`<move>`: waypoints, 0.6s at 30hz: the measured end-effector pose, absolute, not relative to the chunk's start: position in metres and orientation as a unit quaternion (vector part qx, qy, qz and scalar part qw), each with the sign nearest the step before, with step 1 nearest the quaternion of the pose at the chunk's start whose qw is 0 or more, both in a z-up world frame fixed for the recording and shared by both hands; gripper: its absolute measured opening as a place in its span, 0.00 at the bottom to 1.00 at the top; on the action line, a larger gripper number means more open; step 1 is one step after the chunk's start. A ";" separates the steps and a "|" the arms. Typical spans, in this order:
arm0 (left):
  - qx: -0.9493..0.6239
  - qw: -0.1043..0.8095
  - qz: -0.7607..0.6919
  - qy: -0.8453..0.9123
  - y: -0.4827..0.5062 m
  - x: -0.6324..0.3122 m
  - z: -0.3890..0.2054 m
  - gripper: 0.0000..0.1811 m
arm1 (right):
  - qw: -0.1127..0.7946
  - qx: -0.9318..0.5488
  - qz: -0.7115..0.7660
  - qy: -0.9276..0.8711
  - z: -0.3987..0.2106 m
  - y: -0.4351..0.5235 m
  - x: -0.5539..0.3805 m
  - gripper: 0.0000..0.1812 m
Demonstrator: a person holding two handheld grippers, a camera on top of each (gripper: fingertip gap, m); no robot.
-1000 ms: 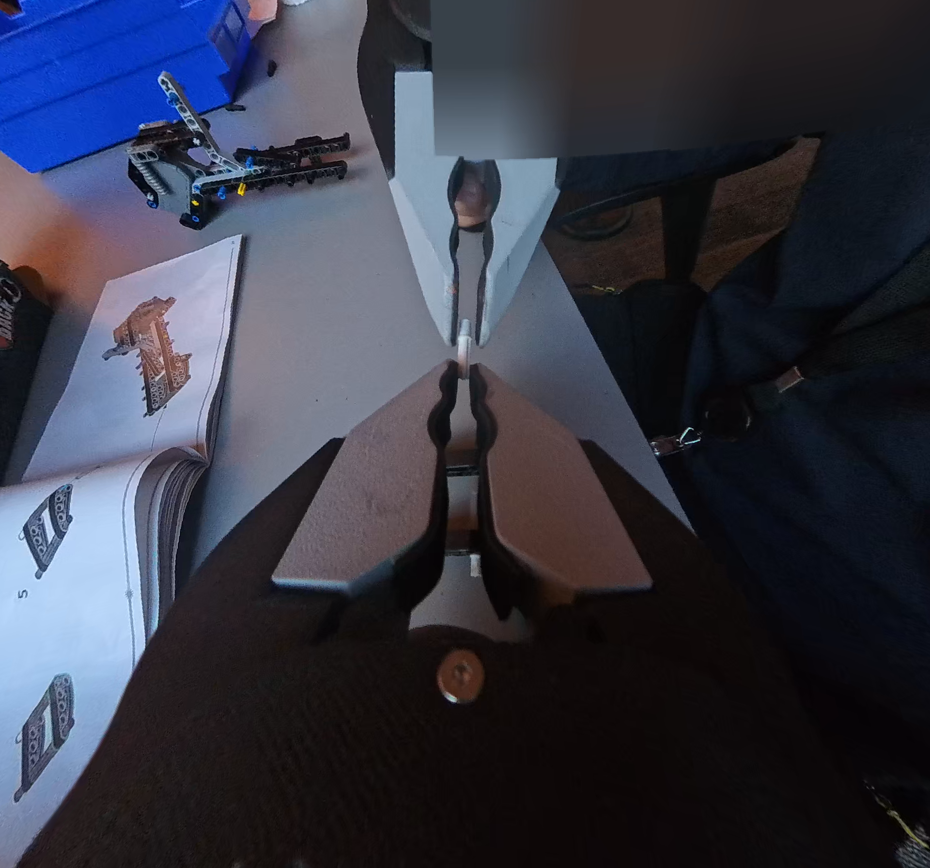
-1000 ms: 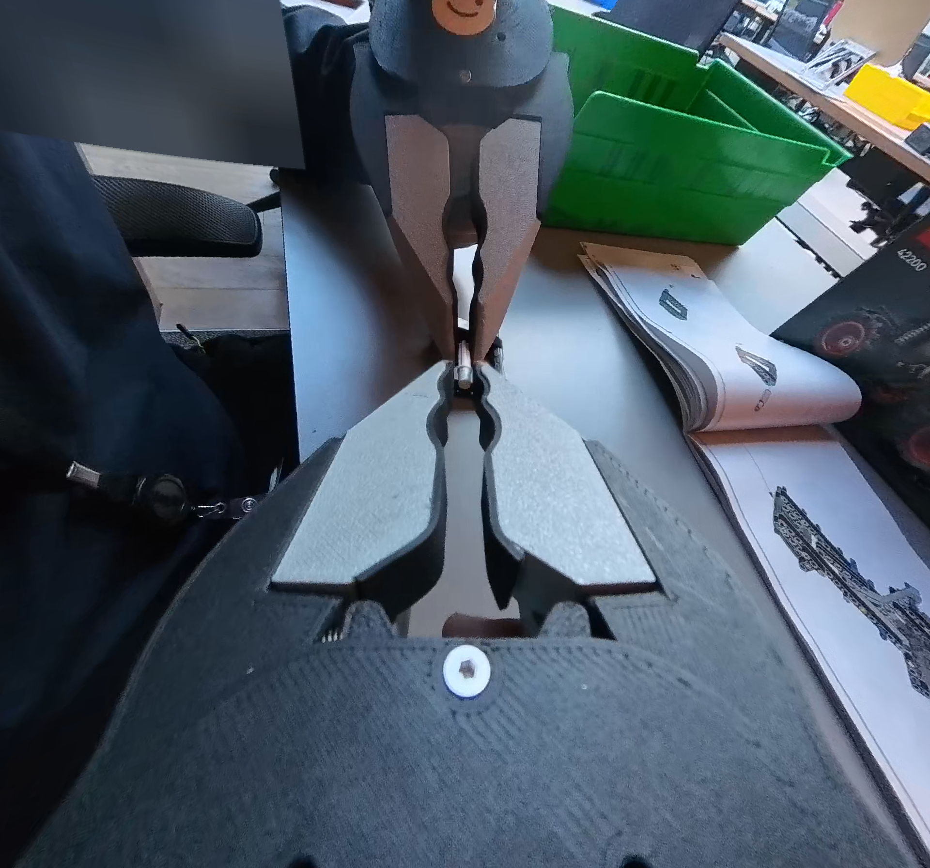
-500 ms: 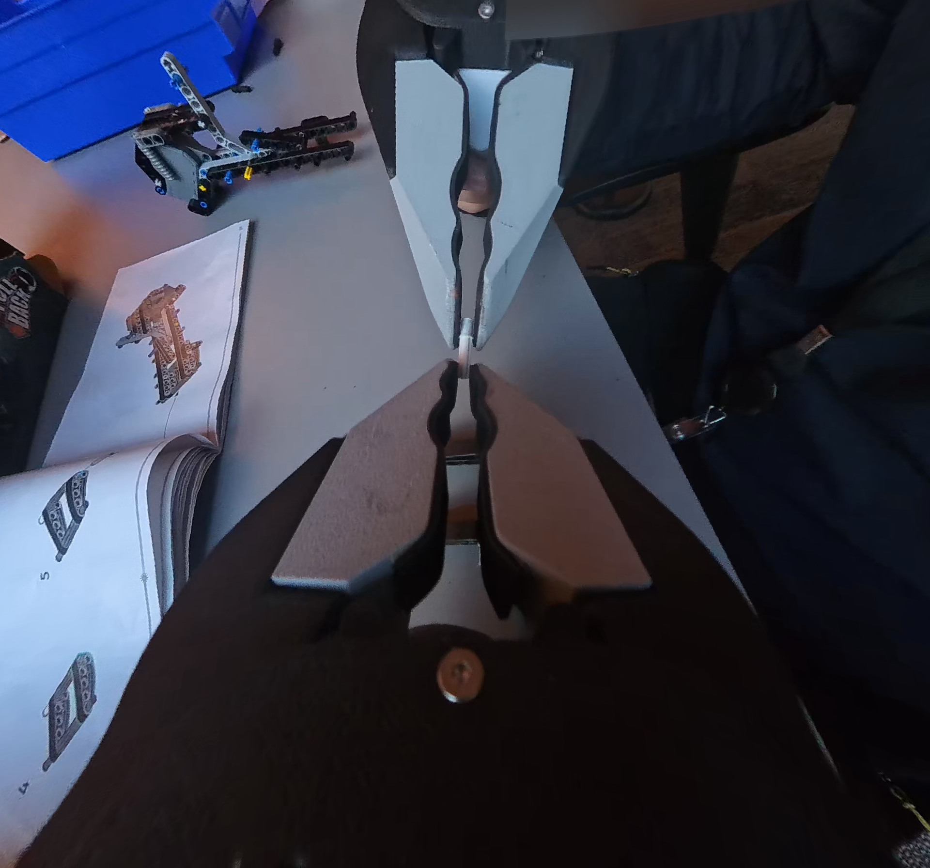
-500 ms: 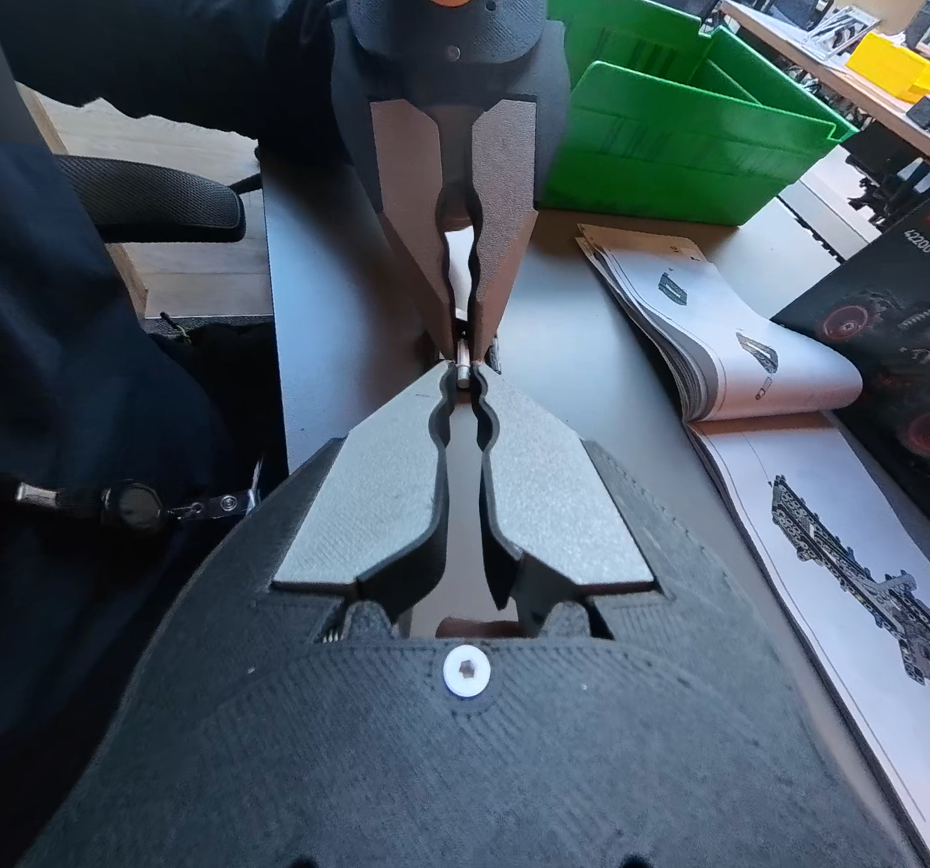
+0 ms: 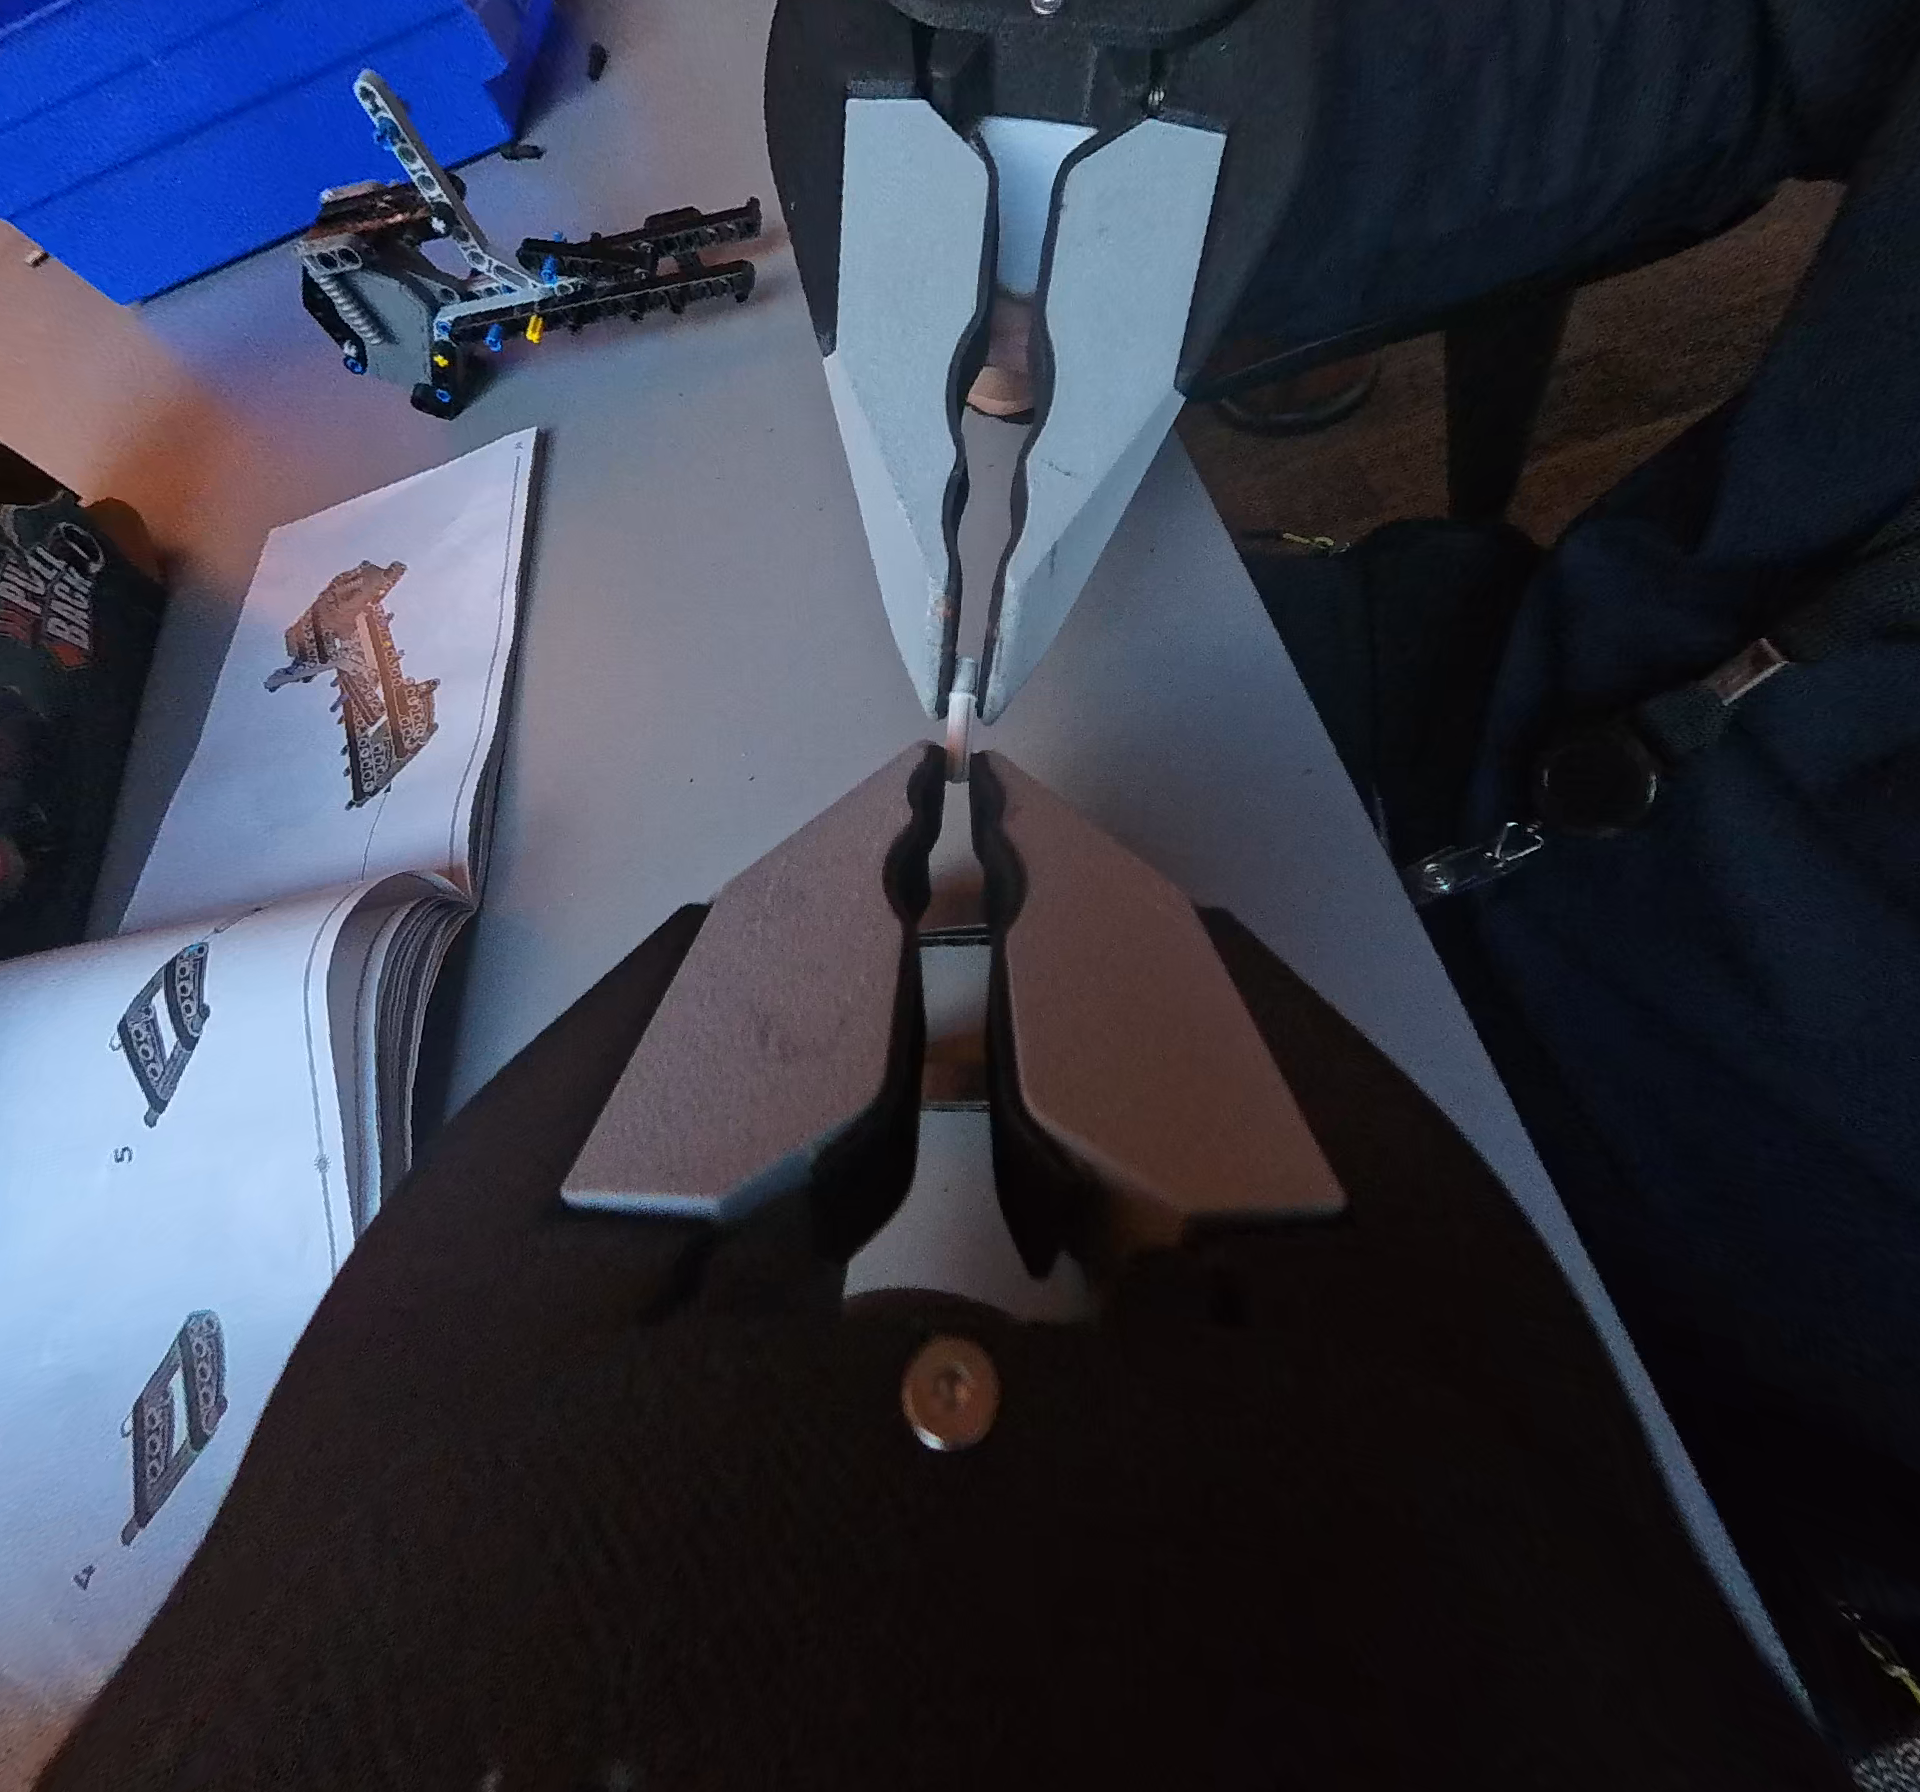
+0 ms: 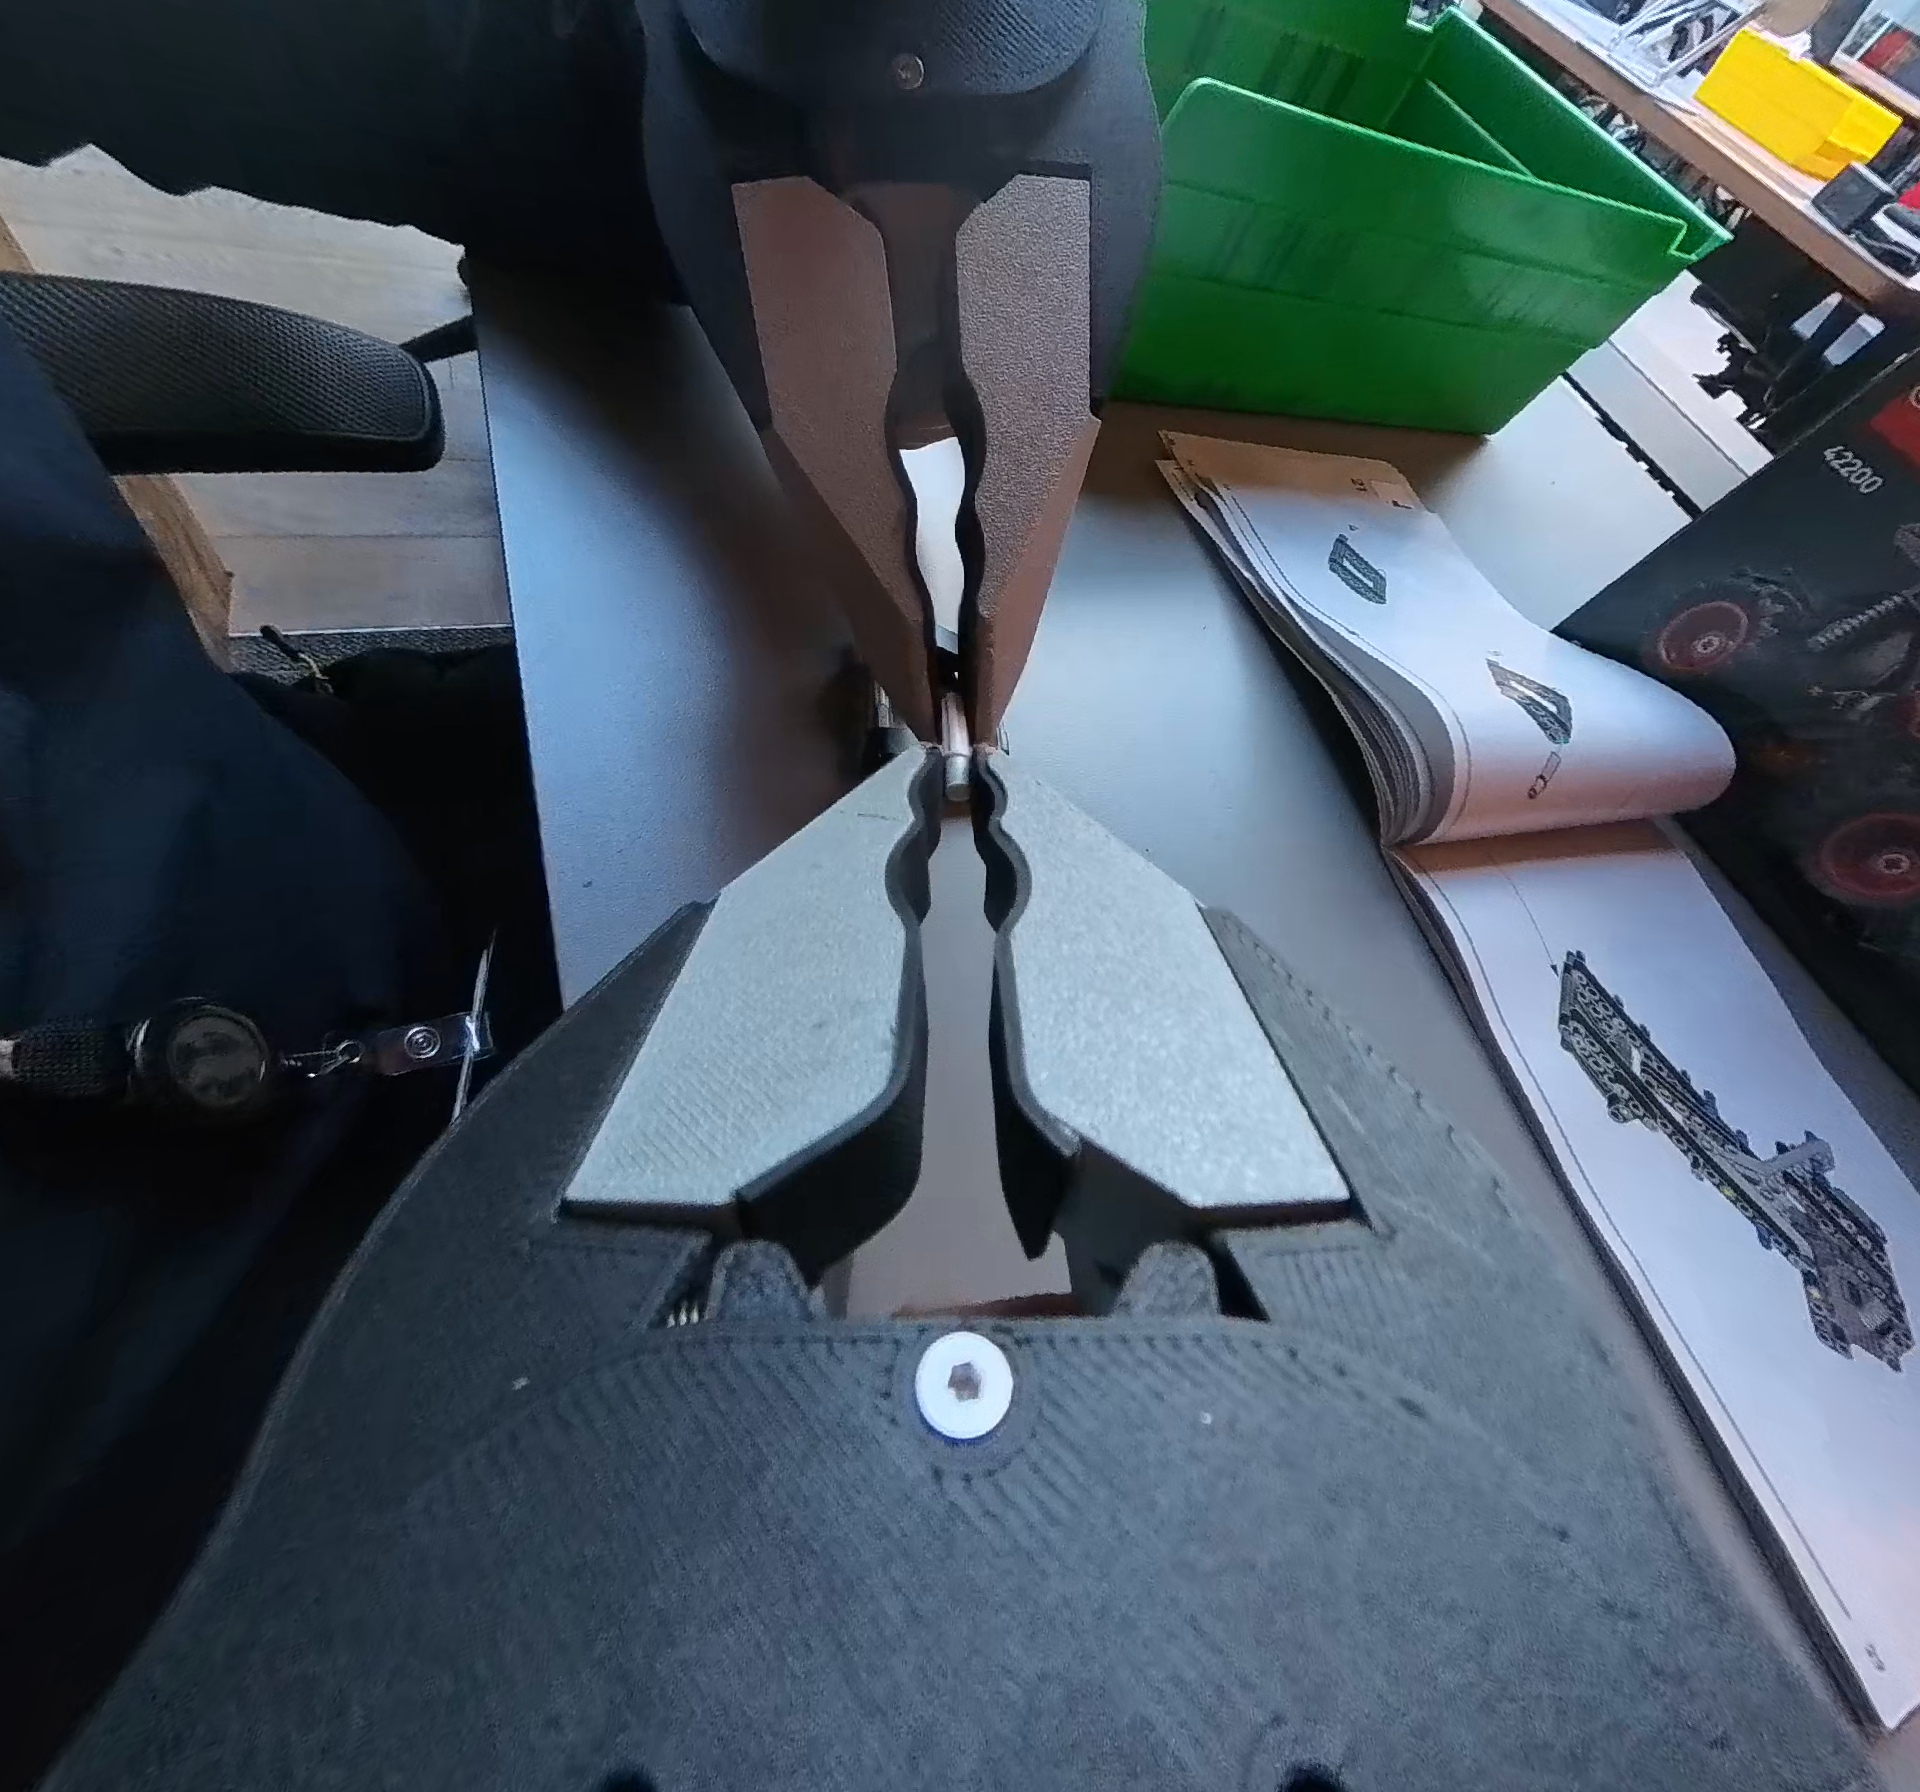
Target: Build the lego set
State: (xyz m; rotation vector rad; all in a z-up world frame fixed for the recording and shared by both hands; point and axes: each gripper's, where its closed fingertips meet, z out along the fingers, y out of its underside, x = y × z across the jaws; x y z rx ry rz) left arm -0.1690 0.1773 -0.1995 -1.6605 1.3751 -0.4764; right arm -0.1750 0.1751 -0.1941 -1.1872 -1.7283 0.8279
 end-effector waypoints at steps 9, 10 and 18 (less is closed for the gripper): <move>-0.677 0.447 -0.192 0.552 0.179 -0.170 -0.201 0.01 | 0.425 -0.482 0.330 -0.691 -0.196 0.177 -0.176 0.01; -0.677 0.447 -0.193 0.552 0.179 -0.170 -0.201 0.01 | 0.425 -0.482 0.330 -0.691 -0.196 0.177 -0.176 0.01; -0.689 0.449 -0.202 0.532 0.181 -0.177 -0.194 0.16 | 0.419 -0.481 0.360 -0.681 -0.190 0.178 -0.171 0.01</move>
